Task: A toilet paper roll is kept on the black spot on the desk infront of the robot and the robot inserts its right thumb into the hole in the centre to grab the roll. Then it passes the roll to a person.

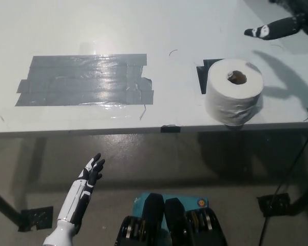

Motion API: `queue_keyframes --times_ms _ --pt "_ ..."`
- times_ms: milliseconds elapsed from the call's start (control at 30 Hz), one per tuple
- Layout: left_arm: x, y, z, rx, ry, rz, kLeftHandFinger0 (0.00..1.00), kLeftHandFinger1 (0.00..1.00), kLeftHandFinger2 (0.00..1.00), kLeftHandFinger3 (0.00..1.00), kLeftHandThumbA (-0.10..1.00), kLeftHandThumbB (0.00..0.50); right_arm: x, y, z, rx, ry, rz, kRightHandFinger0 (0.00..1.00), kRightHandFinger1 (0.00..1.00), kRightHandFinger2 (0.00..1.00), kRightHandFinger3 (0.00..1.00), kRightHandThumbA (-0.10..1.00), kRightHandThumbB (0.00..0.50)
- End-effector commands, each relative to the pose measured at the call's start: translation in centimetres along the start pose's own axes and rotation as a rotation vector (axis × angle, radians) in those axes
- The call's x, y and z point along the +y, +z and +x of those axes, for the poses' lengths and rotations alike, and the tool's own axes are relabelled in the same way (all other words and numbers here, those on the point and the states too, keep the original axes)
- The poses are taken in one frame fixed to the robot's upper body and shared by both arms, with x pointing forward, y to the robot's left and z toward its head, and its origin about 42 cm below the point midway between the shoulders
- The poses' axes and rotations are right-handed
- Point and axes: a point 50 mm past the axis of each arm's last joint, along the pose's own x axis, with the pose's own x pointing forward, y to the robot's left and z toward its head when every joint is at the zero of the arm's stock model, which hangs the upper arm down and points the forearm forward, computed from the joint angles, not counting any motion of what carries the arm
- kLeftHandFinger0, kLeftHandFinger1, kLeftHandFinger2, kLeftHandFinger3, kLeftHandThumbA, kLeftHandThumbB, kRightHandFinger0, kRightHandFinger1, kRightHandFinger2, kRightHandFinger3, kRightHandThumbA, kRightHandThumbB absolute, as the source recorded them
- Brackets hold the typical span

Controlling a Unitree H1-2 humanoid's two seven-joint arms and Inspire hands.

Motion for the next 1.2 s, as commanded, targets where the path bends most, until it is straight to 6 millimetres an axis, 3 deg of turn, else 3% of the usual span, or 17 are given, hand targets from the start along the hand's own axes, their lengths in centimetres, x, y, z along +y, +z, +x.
queue_keyframes --times_ms 0,100,167,233,333,533,667,733,867,1067,1167 --pt "-0.1 1.4 0.1 -0.071 0.004 0.008 1.00 1.00 1.00 1.00 1.00 0.153 -5.0 6.3 2.9 0.228 0.286 -0.248 1.00 1.00 1.00 1.00 0.81 0.391" --pt "-0.2 1.3 -0.2 -0.070 0.000 0.000 1.00 1.00 1.00 1.00 1.00 0.155 -3.9 6.7 3.9 0.289 0.361 -0.297 1.00 1.00 1.00 1.00 0.85 0.393" --pt "-0.3 1.3 -0.3 -0.070 0.002 -0.003 1.00 1.00 1.00 1.00 1.00 0.160 -3.3 7.2 4.4 0.323 0.382 -0.260 1.00 1.00 1.00 1.00 0.79 0.378" --pt "-0.3 1.5 -0.3 -0.071 -0.001 0.003 1.00 1.00 1.00 1.00 1.00 0.155 -2.6 7.6 4.9 0.338 0.394 -0.257 1.00 1.00 1.00 1.00 0.73 0.403" --pt "-0.1 1.7 -0.3 -0.078 -0.004 0.007 1.00 1.00 1.00 1.00 1.00 0.144 -2.1 7.8 5.3 0.357 0.417 -0.298 1.00 1.00 1.00 1.00 0.73 0.404" --pt "0.0 1.9 0.0 -0.086 -0.005 0.009 1.00 1.00 1.00 1.00 1.00 0.149 -1.7 8.1 5.6 0.337 0.457 -0.330 1.00 1.00 1.00 1.00 0.72 0.356" --pt "0.0 1.8 0.1 -0.097 -0.008 0.009 1.00 1.00 1.00 1.00 1.00 0.155 -1.5 8.1 5.8 0.347 0.449 -0.310 1.00 1.00 1.00 1.00 0.70 0.391" --pt "0.0 1.8 0.3 -0.098 -0.010 0.007 1.00 1.00 1.00 1.00 1.00 0.156 -1.5 8.0 5.8 0.341 0.449 -0.302 1.00 1.00 1.00 1.00 0.69 0.379" --pt "0.0 2.0 0.3 -0.094 -0.010 0.013 1.00 1.00 1.00 1.00 1.00 0.155 -1.0 7.7 6.0 0.356 0.452 -0.322 1.00 1.00 1.00 1.00 0.73 0.395" --pt "0.0 2.1 0.4 -0.098 -0.012 0.016 1.00 1.00 1.00 1.00 1.00 0.152 -0.7 7.2 6.0 0.402 0.478 -0.415 1.00 1.00 1.00 1.00 0.88 0.374" --pt "0.0 2.2 0.5 -0.102 -0.010 0.019 1.00 1.00 1.00 1.00 1.00 0.146 -0.8 6.9 5.8 0.430 0.495 -0.432 1.00 1.00 1.00 1.00 0.85 0.368"
